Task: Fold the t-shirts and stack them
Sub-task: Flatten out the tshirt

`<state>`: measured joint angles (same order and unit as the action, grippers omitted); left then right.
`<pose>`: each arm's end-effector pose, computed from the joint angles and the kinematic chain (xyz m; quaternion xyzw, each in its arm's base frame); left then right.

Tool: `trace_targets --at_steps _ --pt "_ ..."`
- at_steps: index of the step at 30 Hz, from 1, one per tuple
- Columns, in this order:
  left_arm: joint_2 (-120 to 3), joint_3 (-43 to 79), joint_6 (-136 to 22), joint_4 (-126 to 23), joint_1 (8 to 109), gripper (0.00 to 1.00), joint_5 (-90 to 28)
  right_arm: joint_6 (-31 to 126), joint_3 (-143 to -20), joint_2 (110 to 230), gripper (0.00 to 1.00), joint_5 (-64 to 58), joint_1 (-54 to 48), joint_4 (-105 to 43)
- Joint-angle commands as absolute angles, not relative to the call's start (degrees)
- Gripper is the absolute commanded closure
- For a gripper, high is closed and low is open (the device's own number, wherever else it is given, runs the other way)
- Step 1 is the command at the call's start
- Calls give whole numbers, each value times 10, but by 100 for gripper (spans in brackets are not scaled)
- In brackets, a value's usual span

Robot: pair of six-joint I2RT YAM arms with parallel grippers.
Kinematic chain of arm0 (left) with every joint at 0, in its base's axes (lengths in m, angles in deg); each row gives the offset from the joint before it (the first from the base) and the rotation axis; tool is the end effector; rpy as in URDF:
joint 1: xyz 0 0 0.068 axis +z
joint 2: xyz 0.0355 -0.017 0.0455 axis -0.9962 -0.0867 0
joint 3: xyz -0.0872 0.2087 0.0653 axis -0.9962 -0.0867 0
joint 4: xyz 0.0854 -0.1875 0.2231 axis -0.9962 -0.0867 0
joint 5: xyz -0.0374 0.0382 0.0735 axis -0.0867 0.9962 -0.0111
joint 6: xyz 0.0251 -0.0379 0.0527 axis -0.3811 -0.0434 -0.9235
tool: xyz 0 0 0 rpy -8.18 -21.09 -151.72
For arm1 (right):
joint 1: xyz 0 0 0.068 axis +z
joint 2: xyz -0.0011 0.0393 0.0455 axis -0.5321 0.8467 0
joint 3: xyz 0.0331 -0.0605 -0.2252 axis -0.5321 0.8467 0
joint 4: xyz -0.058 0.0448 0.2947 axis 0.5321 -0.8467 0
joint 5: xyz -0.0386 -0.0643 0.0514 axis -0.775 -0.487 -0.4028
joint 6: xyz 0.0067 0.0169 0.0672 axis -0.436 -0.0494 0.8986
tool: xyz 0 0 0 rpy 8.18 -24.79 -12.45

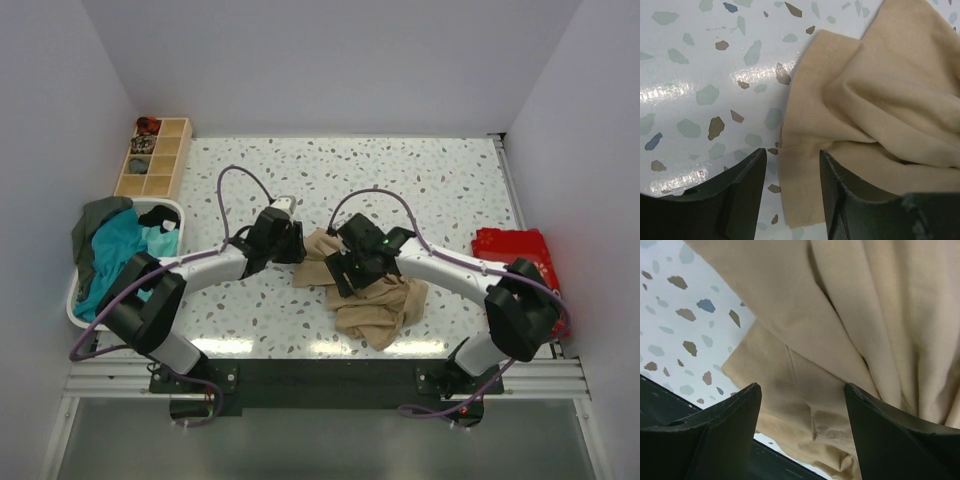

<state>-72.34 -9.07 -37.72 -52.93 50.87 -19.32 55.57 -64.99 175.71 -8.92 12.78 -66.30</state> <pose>0.3003 -0.1999 0.0898 0.0193 0.9190 -0.1879 0.3461 0.2469 0.2490 0.1411 -0.2545 0.9389 0.1306 0.1915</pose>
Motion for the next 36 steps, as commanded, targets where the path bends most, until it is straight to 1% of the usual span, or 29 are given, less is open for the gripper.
trace_targets --at_steps 1,3,4,5,6,7,8,9,10,13,14,16,18,21,22,27,31,36 --pt "-726 -101 -369 -496 507 47 -198 542 -676 1788 28 -140 148 -663" --pt "-726 -106 -368 -492 507 46 -202 541 -681 1800 28 -164 155 -672" --pt "-725 -111 -367 -488 507 45 -203 543 -682 1805 29 -195 157 -673" --pt "-726 -113 -366 -482 507 45 -208 545 -685 1810 36 -211 158 -675" --pt "-728 -114 -366 -481 507 45 -210 546 -688 1812 44 -222 158 -679" --pt "-729 -115 -366 -480 507 45 -213 549 -693 1813 56 -248 159 -683" --pt "-730 -115 -366 -478 507 45 -217 551 -701 1812 80 -258 158 -691" --pt "-736 -115 -365 -477 507 46 -217 551 -705 1809 91 -263 159 -696" --pt "-737 -116 -365 -475 507 46 -218 552 -709 1803 100 -270 160 -697" --pt "-738 -116 -364 -473 507 47 -222 560 -720 1746 100 -305 160 -715" --pt "-738 -116 -365 -472 507 47 -223 566 -728 1727 100 -335 160 -728" --pt "-735 -112 -366 -472 507 47 -222 578 -736 1670 100 -361 160 -741" --pt "-730 -105 -367 -472 507 47 -222 588 -745 1624 100 -432 159 -752" --pt "-729 -96 -366 -473 507 47 -222 603 -760 1600 100 -542 150 -770" --pt "-728 -86 -366 -473 507 46 -222 604 -763 1597 100 -554 139 -771" --pt "-739 -49 -378 -477 507 46 -245 587 -793 1628 100 -545 36 -751" --pt "-751 -28 -388 -470 506 46 -254 580 -826 1636 100 -582 14 -753" --pt "-784 -2 -399 -447 502 41 -283 551 -844 1609 100 -580 10 -724"
